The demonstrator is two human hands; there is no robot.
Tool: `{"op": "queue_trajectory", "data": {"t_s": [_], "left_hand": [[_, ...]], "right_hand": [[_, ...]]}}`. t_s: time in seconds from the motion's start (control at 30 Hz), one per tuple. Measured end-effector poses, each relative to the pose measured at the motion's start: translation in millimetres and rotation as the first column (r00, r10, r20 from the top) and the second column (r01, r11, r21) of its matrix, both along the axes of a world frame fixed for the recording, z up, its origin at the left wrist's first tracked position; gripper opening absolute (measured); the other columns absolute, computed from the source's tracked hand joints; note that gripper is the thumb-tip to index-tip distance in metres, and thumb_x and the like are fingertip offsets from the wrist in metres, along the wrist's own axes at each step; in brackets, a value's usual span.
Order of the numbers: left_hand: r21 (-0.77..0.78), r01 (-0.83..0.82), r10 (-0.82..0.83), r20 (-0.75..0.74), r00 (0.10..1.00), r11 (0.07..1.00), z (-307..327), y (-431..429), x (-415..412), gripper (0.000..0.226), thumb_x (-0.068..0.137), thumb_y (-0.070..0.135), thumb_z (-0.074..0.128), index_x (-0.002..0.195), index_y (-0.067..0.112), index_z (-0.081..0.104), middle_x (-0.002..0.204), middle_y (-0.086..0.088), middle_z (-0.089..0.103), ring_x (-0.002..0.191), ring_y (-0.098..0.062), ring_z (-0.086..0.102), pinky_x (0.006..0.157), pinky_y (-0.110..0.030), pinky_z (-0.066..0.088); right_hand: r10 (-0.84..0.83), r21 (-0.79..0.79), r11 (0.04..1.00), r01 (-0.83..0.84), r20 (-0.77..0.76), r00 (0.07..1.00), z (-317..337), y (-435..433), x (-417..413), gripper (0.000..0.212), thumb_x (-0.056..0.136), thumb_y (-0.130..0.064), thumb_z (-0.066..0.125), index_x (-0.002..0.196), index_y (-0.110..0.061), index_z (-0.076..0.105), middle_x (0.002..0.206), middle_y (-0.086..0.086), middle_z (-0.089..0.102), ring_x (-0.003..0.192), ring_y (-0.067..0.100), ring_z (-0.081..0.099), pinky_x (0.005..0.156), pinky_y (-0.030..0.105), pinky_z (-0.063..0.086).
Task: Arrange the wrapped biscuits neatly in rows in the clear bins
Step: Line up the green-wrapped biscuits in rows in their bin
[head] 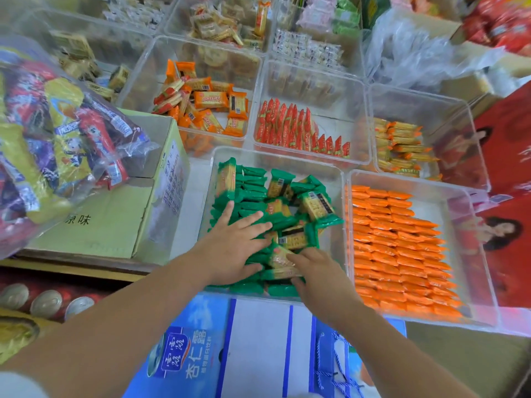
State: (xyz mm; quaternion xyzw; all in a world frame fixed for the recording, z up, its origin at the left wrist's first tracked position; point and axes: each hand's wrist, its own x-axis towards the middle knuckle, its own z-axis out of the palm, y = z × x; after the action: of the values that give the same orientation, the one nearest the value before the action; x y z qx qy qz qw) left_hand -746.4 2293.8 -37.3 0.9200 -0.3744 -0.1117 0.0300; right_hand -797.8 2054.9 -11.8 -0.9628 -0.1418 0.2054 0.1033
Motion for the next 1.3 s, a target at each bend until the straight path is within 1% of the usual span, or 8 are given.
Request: {"op": "queue_trajectory", "data": {"t_s": [0.27,0.47,0.6,0.8,0.9,1.0,1.1,1.3], "left_hand": [[0.078,-0.082,0.089,-0.101,0.991,0.994,-2.1,-23.6,-22.6,0.04,0.094,0.053,0.053,0.127,0.034,0.065,0.142,0.007,0.05,0.151,-0.019,0.023,0.114,-0.074,-0.004],[0.137,-0.172,0.194,-0.163,0.967,0.975,8.3,-19.1,-24.4,0.029,0.096,0.052,0.055,0.113,0.034,0.07,0.148,0.01,0.043,0.151,-0.019,0.019,0.116,-0.071,-0.005],[0.148,-0.297,0.33,-0.308,0.892,0.943,12.4,-23.1,-35.5,0.052,0.096,0.068,0.042,0.128,0.034,0.063,0.162,0.012,0.028,0.156,-0.019,0.003,0.118,-0.068,-0.004],[0.122,-0.285,0.308,-0.294,0.905,0.951,4.0,-10.5,-57.4,0.093,0.079,0.09,0.0,0.149,0.045,0.042,0.17,0.013,0.002,0.157,-0.023,-0.005,0.119,-0.067,0.0],[0.085,-0.3,0.311,-0.296,0.903,0.95,1.9,-10.6,-55.5,0.098,0.077,0.093,-0.002,0.144,0.043,0.05,0.17,0.014,0.005,0.157,-0.022,-0.003,0.12,-0.066,0.004],[0.045,-0.324,0.321,-0.306,0.896,0.945,-1.4,-7.9,-57.3,0.089,0.082,0.091,0.006,0.149,0.044,0.041,0.169,0.016,0.003,0.157,-0.019,-0.003,0.121,-0.064,0.008],[0.019,-0.341,0.331,-0.304,0.893,0.94,-4.0,-6.0,-58.9,0.081,0.086,0.087,0.014,0.152,0.044,0.031,0.169,0.018,0.001,0.156,-0.017,-0.002,0.122,-0.061,0.011],[0.045,-0.319,0.319,-0.276,0.907,0.947,-3.3,-6.7,-59.7,0.081,0.088,0.083,0.013,0.154,0.039,0.031,0.17,0.013,0.001,0.156,-0.02,0.0,0.122,-0.059,0.011]], "right_hand": [[-0.045,0.027,0.999,0.042,0.092,0.995,-11.7,-20.0,-27.3,0.039,0.102,-0.049,0.038,0.133,-0.036,0.056,0.122,-0.012,0.054,0.112,0.016,0.048,0.1,0.031,0.04],[-0.019,0.006,1.0,0.019,0.049,0.999,-14.1,-21.0,-24.2,0.041,0.102,-0.052,0.031,0.136,-0.041,0.051,0.138,-0.01,0.05,0.125,0.018,0.045,0.107,0.035,0.035],[-0.04,-0.005,0.999,0.04,-0.01,0.999,-14.6,-19.9,-19.8,0.045,0.101,-0.055,0.035,0.141,-0.037,0.045,0.157,-0.001,0.036,0.141,0.023,0.035,0.115,0.041,0.03],[-0.041,-0.009,0.999,0.041,0.05,0.998,-5.0,-11.2,0.6,0.073,0.085,-0.066,0.057,0.146,-0.03,0.038,0.144,-0.003,0.045,0.133,0.023,0.04,0.112,0.042,0.035],[-0.026,-0.008,1.0,0.027,0.081,0.996,1.8,-8.1,19.8,0.093,0.076,-0.071,0.066,0.152,-0.035,0.027,0.162,0.003,0.021,0.147,0.029,0.02,0.119,0.049,0.026],[0.017,-0.005,1.0,-0.018,-0.112,0.994,2.6,-5.6,42.3,0.117,0.069,-0.071,0.074,0.158,-0.04,0.006,0.167,0.002,-0.017,0.153,0.033,-0.005,0.12,0.058,0.023],[0.064,-0.023,0.997,-0.071,-0.243,0.968,-3.4,0.7,58.1,0.129,0.064,-0.066,0.081,0.158,-0.041,-0.004,0.164,0.001,-0.028,0.152,0.036,-0.014,0.118,0.062,0.025],[0.094,-0.015,0.995,-0.101,-0.232,0.968,-13.9,5.5,77.1,0.128,0.047,-0.076,0.075,0.156,-0.04,0.017,0.159,0.001,0.004,0.143,0.044,0.017,0.11,0.056,0.037]]}}
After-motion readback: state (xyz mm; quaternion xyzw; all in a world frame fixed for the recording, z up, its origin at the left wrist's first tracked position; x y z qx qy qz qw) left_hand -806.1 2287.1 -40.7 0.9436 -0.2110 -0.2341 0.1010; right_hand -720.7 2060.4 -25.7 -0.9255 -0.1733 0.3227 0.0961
